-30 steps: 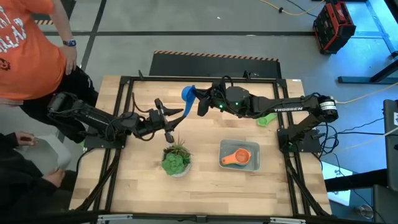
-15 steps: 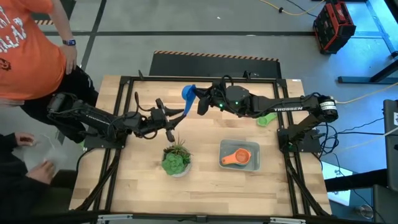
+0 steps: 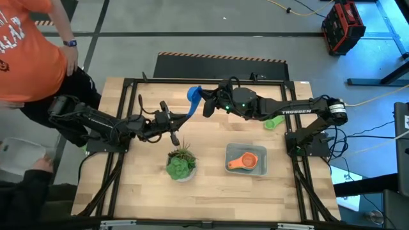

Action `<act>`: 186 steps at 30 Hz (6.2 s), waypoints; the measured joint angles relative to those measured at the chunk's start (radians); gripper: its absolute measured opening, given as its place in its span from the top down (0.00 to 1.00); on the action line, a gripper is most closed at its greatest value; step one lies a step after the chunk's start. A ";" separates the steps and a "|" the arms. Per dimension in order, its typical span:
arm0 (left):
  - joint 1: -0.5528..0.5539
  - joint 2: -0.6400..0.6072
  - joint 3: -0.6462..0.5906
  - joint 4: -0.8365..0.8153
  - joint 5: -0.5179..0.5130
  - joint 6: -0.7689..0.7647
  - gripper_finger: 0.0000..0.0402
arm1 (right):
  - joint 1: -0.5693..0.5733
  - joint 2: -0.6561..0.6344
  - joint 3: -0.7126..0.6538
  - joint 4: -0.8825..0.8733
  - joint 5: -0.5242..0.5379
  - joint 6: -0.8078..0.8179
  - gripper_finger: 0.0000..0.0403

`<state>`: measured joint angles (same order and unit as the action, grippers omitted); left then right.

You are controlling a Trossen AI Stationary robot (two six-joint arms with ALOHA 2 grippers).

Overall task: Nest measuring cups in basket
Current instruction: Stack the blue measuring cup on top of the orange measuring cup in the grey bin

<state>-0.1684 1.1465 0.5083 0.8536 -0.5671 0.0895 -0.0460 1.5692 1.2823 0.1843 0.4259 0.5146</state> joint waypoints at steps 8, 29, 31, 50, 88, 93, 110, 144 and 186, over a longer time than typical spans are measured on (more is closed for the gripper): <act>0.000 0.000 0.000 0.000 0.002 0.000 0.99 | 0.000 0.000 0.000 -0.001 -0.022 0.000 0.93; 0.000 0.000 0.000 -0.006 -0.011 0.001 0.99 | -0.006 -0.011 0.001 -0.008 -0.063 0.004 0.90; 0.000 0.000 0.000 -0.005 -0.021 0.001 0.99 | -0.005 -0.027 0.001 -0.024 -0.066 0.004 0.90; -0.001 0.000 0.000 -0.011 -0.011 0.000 1.00 | -0.002 -0.058 0.001 -0.117 -0.107 0.084 0.90; -0.001 0.000 0.000 -0.044 -0.060 0.002 1.00 | -0.095 -0.063 0.000 -0.163 -0.363 0.245 0.90; -0.001 0.000 0.000 -0.049 -0.058 0.002 1.00 | -0.099 -0.063 0.000 -0.168 -0.355 0.243 0.90; 0.000 0.000 0.000 -0.061 -0.059 -0.001 1.00 | -0.129 -0.036 0.000 -0.166 -0.416 0.269 0.90; 0.001 0.001 -0.002 -0.080 -0.060 -0.002 0.99 | -0.146 -0.004 0.002 -0.160 -0.454 0.289 0.90; 0.000 -0.001 0.001 -0.081 -0.060 0.002 0.99 | -0.146 -0.004 0.000 -0.163 -0.446 0.289 0.90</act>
<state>-0.1683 1.1458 0.5095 0.7723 -0.6266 0.0912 -0.1925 1.5654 1.2819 0.0212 -0.0202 0.8036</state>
